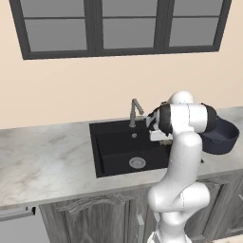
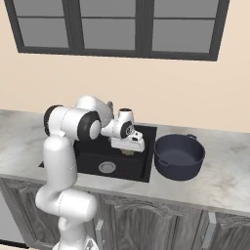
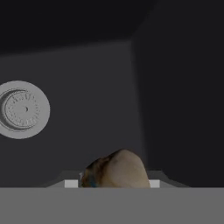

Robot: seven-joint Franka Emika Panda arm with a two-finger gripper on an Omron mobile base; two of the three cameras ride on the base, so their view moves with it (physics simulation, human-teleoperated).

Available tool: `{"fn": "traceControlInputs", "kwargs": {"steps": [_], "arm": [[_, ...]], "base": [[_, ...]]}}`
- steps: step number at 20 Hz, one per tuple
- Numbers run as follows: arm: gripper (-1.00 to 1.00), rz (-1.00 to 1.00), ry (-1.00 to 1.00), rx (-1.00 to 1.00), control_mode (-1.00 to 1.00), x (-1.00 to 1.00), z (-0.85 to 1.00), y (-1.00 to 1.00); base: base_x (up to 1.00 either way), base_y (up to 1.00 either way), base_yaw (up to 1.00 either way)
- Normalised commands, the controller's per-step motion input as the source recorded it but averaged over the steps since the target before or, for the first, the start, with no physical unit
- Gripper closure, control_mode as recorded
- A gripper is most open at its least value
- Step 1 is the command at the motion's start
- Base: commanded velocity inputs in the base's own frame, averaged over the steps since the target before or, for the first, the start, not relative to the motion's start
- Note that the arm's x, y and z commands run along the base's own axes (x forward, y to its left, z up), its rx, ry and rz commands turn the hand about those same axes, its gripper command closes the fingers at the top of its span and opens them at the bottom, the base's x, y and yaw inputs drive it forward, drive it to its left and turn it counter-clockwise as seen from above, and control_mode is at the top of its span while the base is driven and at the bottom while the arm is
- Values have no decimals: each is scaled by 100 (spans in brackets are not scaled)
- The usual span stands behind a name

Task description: Dump the garlic from the pot into the sink. Then turn on the water and wash the garlic. Then turn off the water and put the garlic back in the pot.

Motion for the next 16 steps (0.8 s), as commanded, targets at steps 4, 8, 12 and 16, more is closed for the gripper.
{"fn": "traceControlInputs", "kwargs": {"steps": [4,8,12,16], "arm": [[100,0,0,0,-100,0,62,-12],[100,0,0,0,-100,0,61,-12],[100,0,0,0,-100,0,55,-18],[100,0,0,0,-100,0,52,-23]], "base": [[0,0,0],[0,0,0],[0,0,0],[0,0,0]]}}
